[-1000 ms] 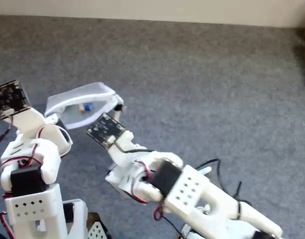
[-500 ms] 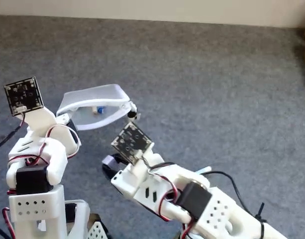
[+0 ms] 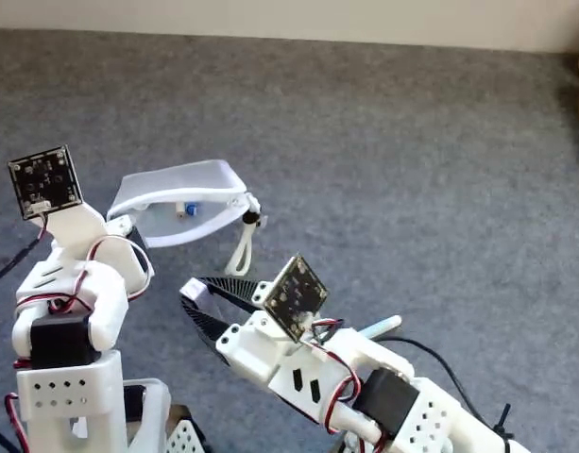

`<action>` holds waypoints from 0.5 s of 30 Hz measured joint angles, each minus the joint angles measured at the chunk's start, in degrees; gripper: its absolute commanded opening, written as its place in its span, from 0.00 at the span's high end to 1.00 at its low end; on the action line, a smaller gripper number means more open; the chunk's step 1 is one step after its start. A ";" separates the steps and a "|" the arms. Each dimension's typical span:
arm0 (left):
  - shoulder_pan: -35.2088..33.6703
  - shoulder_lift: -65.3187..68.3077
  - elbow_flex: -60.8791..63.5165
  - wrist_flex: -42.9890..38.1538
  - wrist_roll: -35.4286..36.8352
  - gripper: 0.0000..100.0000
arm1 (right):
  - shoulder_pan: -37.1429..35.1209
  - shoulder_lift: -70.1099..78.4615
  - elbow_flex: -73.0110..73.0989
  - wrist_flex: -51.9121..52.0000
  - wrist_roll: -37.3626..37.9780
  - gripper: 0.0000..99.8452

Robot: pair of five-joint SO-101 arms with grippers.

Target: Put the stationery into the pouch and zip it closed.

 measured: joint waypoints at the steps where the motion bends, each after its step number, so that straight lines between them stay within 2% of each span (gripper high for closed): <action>1: 0.00 0.00 0.00 0.00 0.00 0.99 | 0.00 -0.62 0.70 -1.49 0.00 0.99; 7: 0.00 0.00 -0.26 0.79 -0.18 0.99 | 0.00 -2.81 4.22 -8.97 0.00 0.99; 15: 0.00 0.09 -2.64 3.96 -2.55 0.99 | 5.45 -3.25 9.14 -24.18 0.00 0.99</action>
